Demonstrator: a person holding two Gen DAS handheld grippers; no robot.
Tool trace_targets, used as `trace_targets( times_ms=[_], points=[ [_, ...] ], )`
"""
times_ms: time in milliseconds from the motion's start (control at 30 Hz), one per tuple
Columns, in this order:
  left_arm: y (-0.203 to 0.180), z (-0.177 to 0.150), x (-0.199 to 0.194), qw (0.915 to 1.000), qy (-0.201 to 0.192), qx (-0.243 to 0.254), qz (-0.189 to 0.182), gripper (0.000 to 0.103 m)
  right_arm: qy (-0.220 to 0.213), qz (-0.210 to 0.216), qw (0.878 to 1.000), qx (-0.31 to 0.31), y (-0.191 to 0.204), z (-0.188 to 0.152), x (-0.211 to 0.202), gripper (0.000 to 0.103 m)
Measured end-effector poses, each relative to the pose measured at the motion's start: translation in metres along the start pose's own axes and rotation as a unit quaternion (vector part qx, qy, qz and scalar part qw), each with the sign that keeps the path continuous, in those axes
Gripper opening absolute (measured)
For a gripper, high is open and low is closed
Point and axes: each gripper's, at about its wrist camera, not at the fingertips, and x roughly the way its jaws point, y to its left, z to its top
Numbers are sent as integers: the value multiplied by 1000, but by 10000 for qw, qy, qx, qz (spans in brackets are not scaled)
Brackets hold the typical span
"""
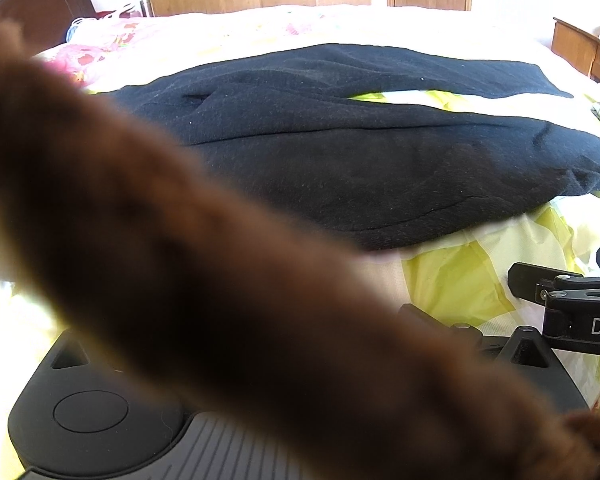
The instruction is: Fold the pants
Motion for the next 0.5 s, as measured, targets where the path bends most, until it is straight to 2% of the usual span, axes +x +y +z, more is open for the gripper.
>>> trace_targets(
  times_ms=[500],
  points=[
    [2,2,-11,10000,-62,-38,-9,103,-47,58,10000,31,-4,1,-4,103]
  ],
)
